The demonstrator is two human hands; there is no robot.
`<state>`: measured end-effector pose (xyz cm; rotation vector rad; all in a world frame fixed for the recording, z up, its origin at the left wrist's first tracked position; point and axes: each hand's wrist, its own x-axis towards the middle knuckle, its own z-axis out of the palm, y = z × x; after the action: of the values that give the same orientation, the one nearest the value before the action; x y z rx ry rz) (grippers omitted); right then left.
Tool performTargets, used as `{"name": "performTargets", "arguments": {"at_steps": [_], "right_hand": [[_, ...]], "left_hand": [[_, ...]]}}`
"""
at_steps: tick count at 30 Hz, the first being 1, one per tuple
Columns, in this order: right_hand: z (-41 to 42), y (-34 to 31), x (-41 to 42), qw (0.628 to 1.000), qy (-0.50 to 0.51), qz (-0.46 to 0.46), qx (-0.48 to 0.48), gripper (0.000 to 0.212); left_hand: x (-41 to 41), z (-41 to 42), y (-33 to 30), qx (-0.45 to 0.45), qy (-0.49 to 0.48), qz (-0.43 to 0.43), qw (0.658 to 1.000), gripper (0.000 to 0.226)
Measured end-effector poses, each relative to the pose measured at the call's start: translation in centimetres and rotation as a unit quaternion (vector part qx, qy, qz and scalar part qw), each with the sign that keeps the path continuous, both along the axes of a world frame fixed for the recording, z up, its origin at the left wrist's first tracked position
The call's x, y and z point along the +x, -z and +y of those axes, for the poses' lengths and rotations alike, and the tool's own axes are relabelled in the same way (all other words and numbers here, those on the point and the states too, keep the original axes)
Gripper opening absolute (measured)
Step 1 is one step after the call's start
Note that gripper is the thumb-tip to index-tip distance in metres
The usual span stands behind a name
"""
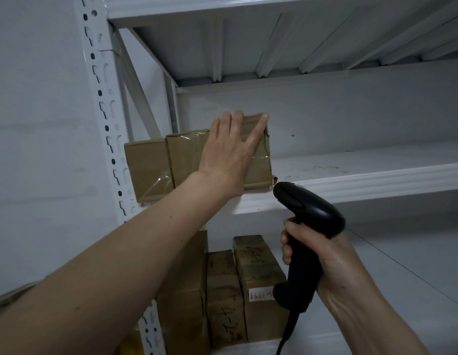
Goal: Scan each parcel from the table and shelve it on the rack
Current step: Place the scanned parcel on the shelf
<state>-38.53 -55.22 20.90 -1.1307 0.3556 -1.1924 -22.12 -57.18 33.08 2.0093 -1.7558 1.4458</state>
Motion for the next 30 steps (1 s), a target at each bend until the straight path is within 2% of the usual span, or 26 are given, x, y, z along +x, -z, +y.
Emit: {"name": "performTargets", "arguments": {"at_steps": [5, 8, 10, 12, 14, 19, 23, 26, 30], "right_hand": [[0.8, 0.4, 0.4, 1.000, -0.017, 0.014, -0.008, 0.011], [1.4, 0.7, 0.8, 1.000, -0.018, 0.017, -0.005, 0.010], [1.9, 1.0, 1.4, 1.000, -0.018, 0.021, -0.001, 0.011], [2.7, 1.5, 2.2, 0.999, -0.022, 0.028, 0.003, 0.012], [3.6, 2.3, 3.2, 0.999, -0.030, 0.034, 0.009, 0.012], [6.9, 6.2, 7.6, 0.995, -0.056, 0.070, 0.038, 0.009], [10.2, 9.9, 13.3, 0.987, -0.080, 0.116, 0.081, 0.006], [12.9, 12.9, 18.2, 0.975, -0.109, 0.162, 0.103, 0.006], [17.0, 16.1, 24.9, 0.960, -0.132, 0.201, 0.144, 0.011]], "left_hand": [[0.1, 0.2, 0.4, 0.009, 0.017, 0.014, 1.000, 0.136], [0.3, 1.3, 1.3, 0.001, 0.085, 0.045, 0.995, 0.127], [0.6, 2.6, 2.7, -0.040, 0.171, 0.072, 0.982, 0.107], [1.4, 4.2, 4.8, -0.091, 0.271, 0.120, 0.951, 0.076], [2.6, 6.3, 7.3, -0.114, 0.312, 0.183, 0.925, 0.053], [7.8, 12.3, 15.5, -0.085, 0.263, 0.306, 0.911, 0.032], [13.2, 17.2, 22.3, -0.029, 0.162, 0.384, 0.908, 0.016], [17.1, 21.6, 26.3, 0.021, 0.094, 0.459, 0.883, 0.015], [22.5, 27.5, 30.7, 0.076, 0.002, 0.519, 0.852, 0.026]]}}
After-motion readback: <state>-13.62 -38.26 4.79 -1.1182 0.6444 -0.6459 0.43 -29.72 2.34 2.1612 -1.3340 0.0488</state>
